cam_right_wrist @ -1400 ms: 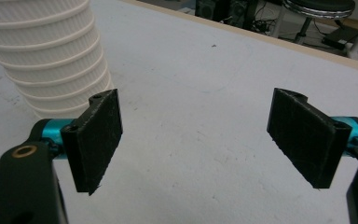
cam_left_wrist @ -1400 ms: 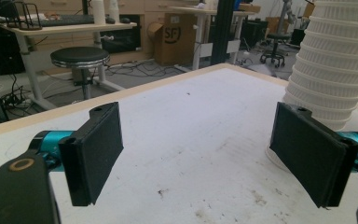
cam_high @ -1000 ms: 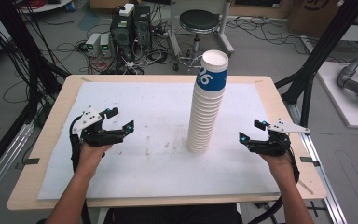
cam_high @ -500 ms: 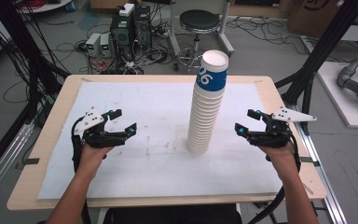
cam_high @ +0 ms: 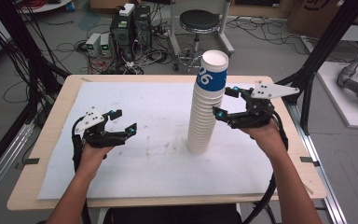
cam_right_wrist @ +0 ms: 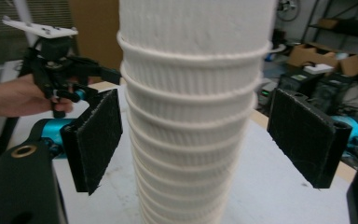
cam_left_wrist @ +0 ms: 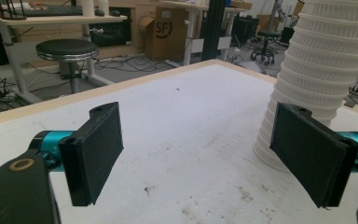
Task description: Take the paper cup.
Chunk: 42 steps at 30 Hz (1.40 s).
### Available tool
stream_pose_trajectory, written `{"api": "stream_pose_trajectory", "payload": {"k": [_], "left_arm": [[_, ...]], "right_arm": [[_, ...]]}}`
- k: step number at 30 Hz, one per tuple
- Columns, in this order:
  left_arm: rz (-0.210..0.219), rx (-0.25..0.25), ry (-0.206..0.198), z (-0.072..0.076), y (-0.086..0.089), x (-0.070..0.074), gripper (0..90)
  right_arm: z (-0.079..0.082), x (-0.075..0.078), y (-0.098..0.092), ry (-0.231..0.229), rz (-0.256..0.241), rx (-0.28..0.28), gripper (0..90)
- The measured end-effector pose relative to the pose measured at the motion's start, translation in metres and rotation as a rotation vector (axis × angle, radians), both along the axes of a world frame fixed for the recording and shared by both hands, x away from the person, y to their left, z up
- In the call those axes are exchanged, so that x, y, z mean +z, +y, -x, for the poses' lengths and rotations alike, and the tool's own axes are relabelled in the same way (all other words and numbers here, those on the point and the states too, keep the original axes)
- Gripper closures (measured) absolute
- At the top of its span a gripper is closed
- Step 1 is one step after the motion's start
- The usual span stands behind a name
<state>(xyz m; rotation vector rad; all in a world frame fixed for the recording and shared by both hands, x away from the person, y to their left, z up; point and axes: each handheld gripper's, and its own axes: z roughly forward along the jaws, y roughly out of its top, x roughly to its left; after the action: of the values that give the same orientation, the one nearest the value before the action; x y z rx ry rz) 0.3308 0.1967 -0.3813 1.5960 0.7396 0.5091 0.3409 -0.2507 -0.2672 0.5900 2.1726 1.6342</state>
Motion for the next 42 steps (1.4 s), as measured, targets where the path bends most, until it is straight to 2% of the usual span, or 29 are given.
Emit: {"api": "stream_pose_trajectory", "payload": {"k": [1, 4, 8, 10, 18, 19, 22, 25, 29, 30, 31, 32, 33, 35, 36, 38, 41, 42], "left_arm": [[-0.001, 0.002, 0.000, 0.000, 0.000, 0.000, 16.7], [0.002, 0.002, -0.003, 0.000, 0.000, 0.000, 16.8], [0.003, 0.000, -0.006, 0.000, 0.000, 0.001, 16.8], [0.006, -0.007, -0.005, 0.000, 0.000, 0.002, 16.8], [0.018, -0.055, -0.029, -0.002, -0.007, 0.023, 16.8], [0.023, -0.075, -0.033, -0.005, -0.011, 0.033, 16.8], [0.025, -0.114, -0.026, -0.009, -0.017, 0.045, 16.8], [0.027, -0.163, -0.045, -0.014, -0.030, 0.066, 16.8], [0.034, -0.234, -0.081, -0.018, -0.051, 0.098, 16.8], [0.036, -0.258, -0.080, -0.020, -0.057, 0.106, 16.8], [0.036, -0.258, -0.080, -0.020, -0.057, 0.106, 16.8], [0.030, -0.294, -0.081, -0.022, -0.069, 0.119, 16.8], [0.021, -0.309, -0.083, -0.024, -0.074, 0.125, 16.8], [0.014, -0.331, -0.077, -0.027, -0.084, 0.136, 16.8], [0.014, -0.331, -0.077, -0.027, -0.084, 0.136, 16.8], [0.003, -0.359, -0.086, -0.032, -0.098, 0.151, 16.8], [0.015, -0.396, -0.092, -0.035, -0.112, 0.165, 16.8], [0.015, -0.396, -0.092, -0.035, -0.112, 0.165, 16.8]], "right_arm": [[-0.002, 0.000, 0.004, -0.003, -0.001, -0.014, 18.1], [-0.008, 0.000, 0.012, -0.004, 0.004, -0.007, 13.7], [-0.013, -0.001, 0.019, 0.005, 0.014, 0.006, 13.3], [-0.013, -0.001, 0.019, 0.013, 0.010, -0.011, 14.1], [-0.012, -0.001, 0.016, 0.025, 0.013, -0.006, 15.2], [-0.012, 0.000, 0.015, 0.029, 0.018, -0.004, 15.2], [-0.012, 0.000, 0.015, 0.028, 0.019, -0.002, 15.3], [-0.013, 0.000, 0.015, 0.028, 0.023, 0.001, 15.3], [-0.014, 0.001, 0.015, 0.030, 0.026, 0.005, 15.3], [-0.014, 0.001, 0.015, 0.031, 0.028, 0.006, 15.3], [-0.014, 0.001, 0.015, 0.031, 0.028, 0.007, 15.3], [-0.014, 0.001, 0.015, 0.033, 0.028, 0.006, 15.3], [-0.014, 0.001, 0.015, 0.032, 0.028, 0.007, 15.3], [-0.015, 0.002, 0.015, 0.031, 0.030, 0.008, 15.3], [-0.015, 0.002, 0.015, 0.031, 0.030, 0.008, 15.3], [-0.014, 0.002, 0.015, 0.035, 0.029, 0.008, 15.3], [-0.015, 0.002, 0.015, 0.031, 0.032, 0.010, 15.3], [-0.015, 0.002, 0.015, 0.031, 0.032, 0.010, 15.3]]}}
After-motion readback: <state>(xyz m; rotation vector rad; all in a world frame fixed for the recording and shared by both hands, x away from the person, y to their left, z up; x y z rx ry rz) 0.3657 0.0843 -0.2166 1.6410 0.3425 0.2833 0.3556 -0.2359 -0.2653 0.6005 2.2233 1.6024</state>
